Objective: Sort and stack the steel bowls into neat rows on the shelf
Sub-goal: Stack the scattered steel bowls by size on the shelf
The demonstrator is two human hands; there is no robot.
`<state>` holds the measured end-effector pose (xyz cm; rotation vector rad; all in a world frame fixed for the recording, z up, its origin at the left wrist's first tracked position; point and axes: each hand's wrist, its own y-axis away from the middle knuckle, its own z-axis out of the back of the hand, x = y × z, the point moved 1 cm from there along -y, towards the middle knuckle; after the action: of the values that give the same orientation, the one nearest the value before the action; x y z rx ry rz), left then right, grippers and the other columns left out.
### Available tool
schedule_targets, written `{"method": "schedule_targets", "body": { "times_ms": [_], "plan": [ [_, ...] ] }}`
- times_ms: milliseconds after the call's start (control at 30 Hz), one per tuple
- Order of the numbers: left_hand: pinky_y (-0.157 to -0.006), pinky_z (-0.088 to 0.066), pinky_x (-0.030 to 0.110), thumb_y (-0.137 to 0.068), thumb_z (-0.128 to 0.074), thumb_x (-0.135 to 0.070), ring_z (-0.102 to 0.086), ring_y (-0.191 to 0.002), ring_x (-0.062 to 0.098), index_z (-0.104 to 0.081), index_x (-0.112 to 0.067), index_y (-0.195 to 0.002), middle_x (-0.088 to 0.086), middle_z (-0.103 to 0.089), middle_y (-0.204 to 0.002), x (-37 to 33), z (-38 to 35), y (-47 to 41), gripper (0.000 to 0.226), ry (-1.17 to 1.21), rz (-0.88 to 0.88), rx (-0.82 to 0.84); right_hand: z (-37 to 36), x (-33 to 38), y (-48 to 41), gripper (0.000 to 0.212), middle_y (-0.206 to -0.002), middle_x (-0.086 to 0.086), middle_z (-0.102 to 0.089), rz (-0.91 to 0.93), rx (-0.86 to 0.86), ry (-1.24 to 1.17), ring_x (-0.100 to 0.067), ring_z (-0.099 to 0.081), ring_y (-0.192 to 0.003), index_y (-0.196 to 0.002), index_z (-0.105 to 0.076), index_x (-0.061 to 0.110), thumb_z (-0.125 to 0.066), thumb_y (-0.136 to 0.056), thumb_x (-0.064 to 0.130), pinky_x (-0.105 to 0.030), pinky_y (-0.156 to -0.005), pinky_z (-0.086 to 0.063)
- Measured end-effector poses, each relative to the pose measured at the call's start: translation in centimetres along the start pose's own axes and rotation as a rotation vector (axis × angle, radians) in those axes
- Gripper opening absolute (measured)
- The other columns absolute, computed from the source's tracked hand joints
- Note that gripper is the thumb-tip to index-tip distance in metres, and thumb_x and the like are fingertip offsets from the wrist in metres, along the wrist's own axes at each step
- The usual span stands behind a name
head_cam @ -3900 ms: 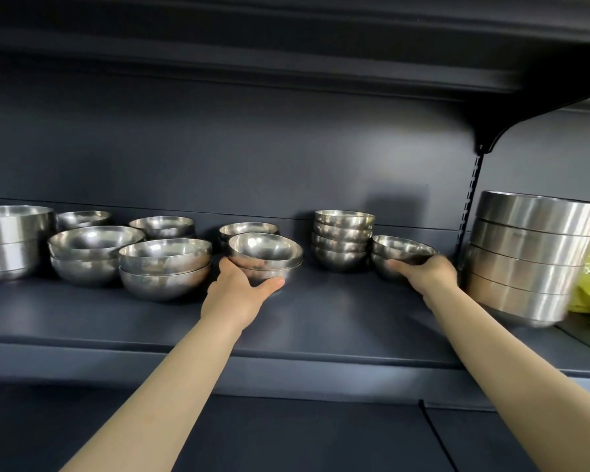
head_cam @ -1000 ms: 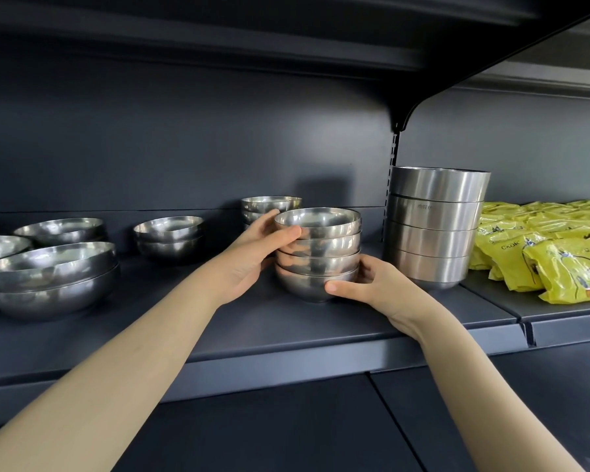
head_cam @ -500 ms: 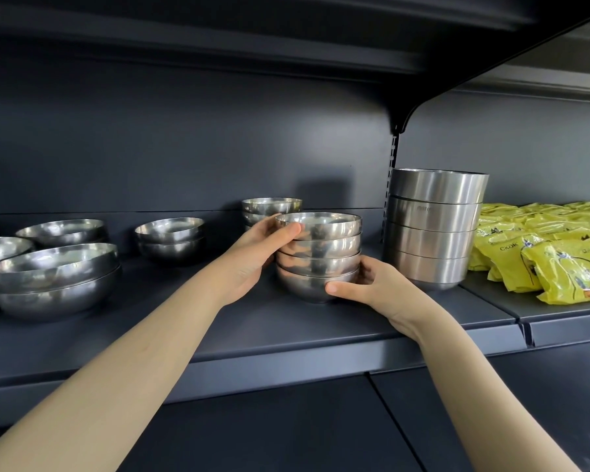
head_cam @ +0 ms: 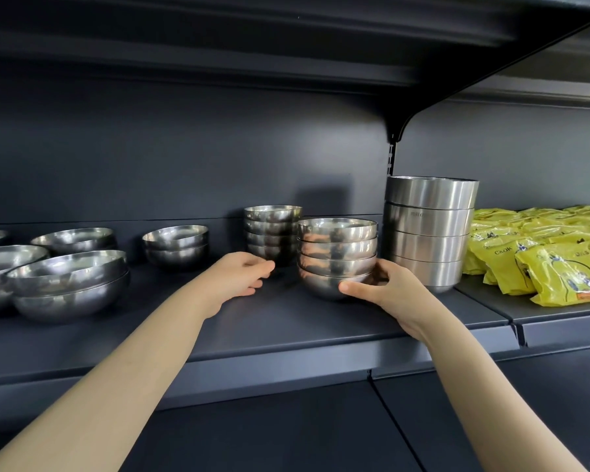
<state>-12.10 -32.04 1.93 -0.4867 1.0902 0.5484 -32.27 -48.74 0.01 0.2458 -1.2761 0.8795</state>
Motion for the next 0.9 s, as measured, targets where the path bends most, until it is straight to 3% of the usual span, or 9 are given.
{"method": "schedule_targets", "body": {
  "times_ms": [133, 200, 300, 400, 500, 600, 733, 900],
  "plan": [
    [-0.095, -0.049, 0.031, -0.092, -0.062, -0.031, -0.061, -0.105, 0.013, -0.063, -0.025, -0.1, -0.004, -0.064, -0.113, 0.7, 0.7, 0.3, 0.01, -0.136, 0.007, -0.112, -0.4, 0.8, 1.2, 0.052, -0.095, 0.015, -0.066, 0.017, -0.161, 0.206, -0.007, -0.06, -0.092, -0.104, -0.062, 0.022, -0.084, -0.065, 0.048, -0.016, -0.068, -0.042],
    [-0.092, -0.046, 0.03, -0.092, -0.062, -0.034, -0.058, -0.104, 0.013, -0.064, -0.026, -0.102, -0.008, -0.063, -0.109, 1.0, 1.0, 1.0, 0.013, -0.247, 0.002, -0.158, -0.6, 1.2, 1.7, 0.059, -0.097, 0.015, -0.058, 0.004, -0.239, 0.27, -0.008, -0.053, -0.093, -0.108, -0.054, 0.02, -0.083, -0.066, 0.05, -0.014, -0.064, -0.037],
    [-0.085, -0.042, 0.024, -0.09, -0.064, -0.032, -0.058, -0.102, 0.011, -0.065, -0.021, -0.11, -0.007, -0.063, -0.109, 1.5, 1.5, 2.2, 0.022, -0.36, -0.023, -0.232, -0.9, 1.0, 2.2, 0.068, -0.111, 0.005, -0.059, 0.01, -0.31, 0.348, -0.011, -0.053, -0.096, -0.115, -0.056, 0.017, -0.08, -0.065, 0.056, -0.02, -0.071, -0.039],
    [-0.09, -0.045, 0.025, -0.089, -0.065, -0.031, -0.06, -0.103, 0.01, -0.067, -0.022, -0.109, -0.008, -0.064, -0.11, 2.1, 2.1, 3.7, 0.022, -0.485, -0.046, -0.224, -1.1, 0.9, 3.0, 0.078, -0.13, -0.004, -0.046, 0.024, -0.39, 0.394, -0.016, -0.05, -0.097, -0.129, -0.052, 0.011, -0.078, -0.07, 0.054, -0.024, -0.082, -0.038],
    [-0.095, -0.048, 0.032, -0.089, -0.064, -0.037, -0.06, -0.105, 0.011, -0.066, -0.026, -0.111, -0.01, -0.063, -0.111, 2.7, 2.8, 5.2, 0.024, -0.721, -0.082, -0.227, -1.0, 0.9, 3.4, 0.072, -0.119, -0.007, -0.053, 0.04, -0.427, 0.382, -0.02, -0.051, -0.1, -0.127, -0.049, 0.006, -0.077, -0.075, 0.047, -0.028, -0.08, -0.038],
    [-0.095, -0.048, 0.037, -0.09, -0.06, -0.045, -0.057, -0.109, 0.011, -0.064, -0.034, -0.112, -0.015, -0.059, -0.115, 2.7, 3.5, 7.1, 0.025, -0.834, -0.079, -0.265, -1.0, 0.9, 3.7, 0.052, -0.103, -0.005, -0.057, 0.073, -0.462, 0.334, -0.022, -0.054, -0.09, -0.109, -0.045, 0.011, -0.077, -0.078, 0.038, -0.029, -0.071, -0.037],
    [-0.093, -0.049, 0.039, -0.092, -0.057, -0.045, -0.059, -0.105, 0.011, -0.064, -0.034, -0.11, -0.016, -0.06, -0.114, 2.9, 4.8, 9.9, 0.022, -0.882, -0.07, -0.336, -2.3, 1.1, 4.7, 0.028, -0.097, 0.0, -0.056, 0.246, -0.355, 0.446, -0.019, -0.055, -0.082, -0.097, -0.052, 0.014, -0.071, -0.085, 0.03, -0.029, -0.064, -0.04],
    [-0.083, -0.05, 0.031, -0.092, -0.057, -0.046, -0.06, -0.101, 0.006, -0.066, -0.035, -0.104, -0.019, -0.063, -0.104, 3.0, 6.5, 13.5, 0.019, -0.938, -0.042, -0.383, -5.8, 3.5, 5.0, 0.043, -0.119, 0.003, -0.059, 0.428, -0.042, 0.607, -0.018, -0.056, -0.108, -0.121, -0.056, 0.018, -0.068, -0.086, 0.038, -0.031, -0.089, -0.048]
  ]
}}
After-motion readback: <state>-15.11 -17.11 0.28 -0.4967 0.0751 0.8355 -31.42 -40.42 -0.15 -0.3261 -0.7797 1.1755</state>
